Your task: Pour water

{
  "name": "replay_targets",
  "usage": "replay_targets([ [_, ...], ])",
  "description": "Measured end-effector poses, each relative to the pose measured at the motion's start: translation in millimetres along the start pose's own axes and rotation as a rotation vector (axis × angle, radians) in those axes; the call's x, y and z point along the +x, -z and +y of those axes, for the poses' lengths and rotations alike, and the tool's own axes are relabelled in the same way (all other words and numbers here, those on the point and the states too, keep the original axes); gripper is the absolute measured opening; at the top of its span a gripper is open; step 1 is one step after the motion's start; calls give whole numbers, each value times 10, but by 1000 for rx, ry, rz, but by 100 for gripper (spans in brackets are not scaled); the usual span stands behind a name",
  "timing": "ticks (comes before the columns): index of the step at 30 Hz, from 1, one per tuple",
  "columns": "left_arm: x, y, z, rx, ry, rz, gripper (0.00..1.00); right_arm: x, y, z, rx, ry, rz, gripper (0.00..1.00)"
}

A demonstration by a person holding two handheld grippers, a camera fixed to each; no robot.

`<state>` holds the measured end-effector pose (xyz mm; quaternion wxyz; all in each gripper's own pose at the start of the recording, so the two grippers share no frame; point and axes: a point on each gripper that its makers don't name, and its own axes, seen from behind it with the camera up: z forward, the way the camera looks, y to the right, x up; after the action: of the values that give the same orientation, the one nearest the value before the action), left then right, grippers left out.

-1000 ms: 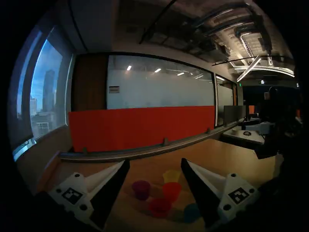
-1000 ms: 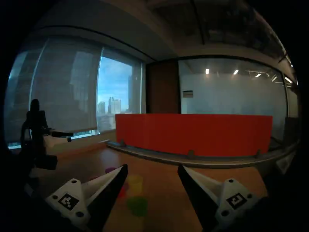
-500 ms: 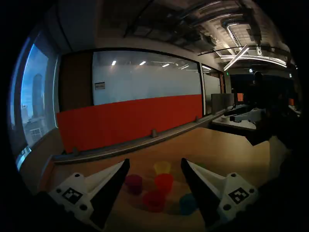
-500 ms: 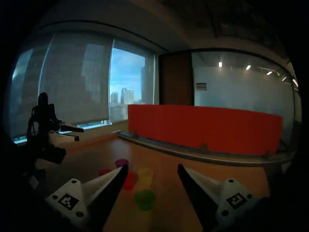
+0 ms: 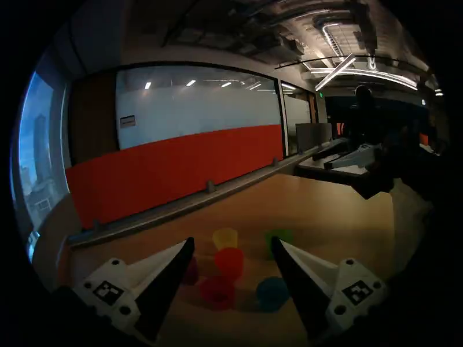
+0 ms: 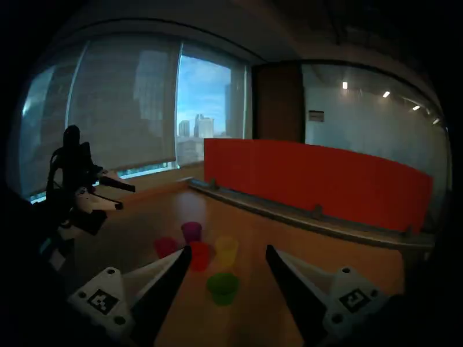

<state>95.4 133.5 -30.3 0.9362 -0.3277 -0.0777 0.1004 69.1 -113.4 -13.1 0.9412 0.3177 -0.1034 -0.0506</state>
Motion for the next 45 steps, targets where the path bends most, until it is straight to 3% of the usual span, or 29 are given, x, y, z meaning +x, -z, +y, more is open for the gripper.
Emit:
replay_targets([
  [8, -166, -93, 152, -52, -20, -44, 98, -157, -85, -29, 14, 52, -66, 99],
  [20, -552, -260, 435, -164, -45, -123, 98, -325, -185, -44, 29, 60, -111, 100],
  [45, -1357, -483, 706, -269, -71, -275, 99, -693, -470, 3, 54, 66, -184, 100],
])
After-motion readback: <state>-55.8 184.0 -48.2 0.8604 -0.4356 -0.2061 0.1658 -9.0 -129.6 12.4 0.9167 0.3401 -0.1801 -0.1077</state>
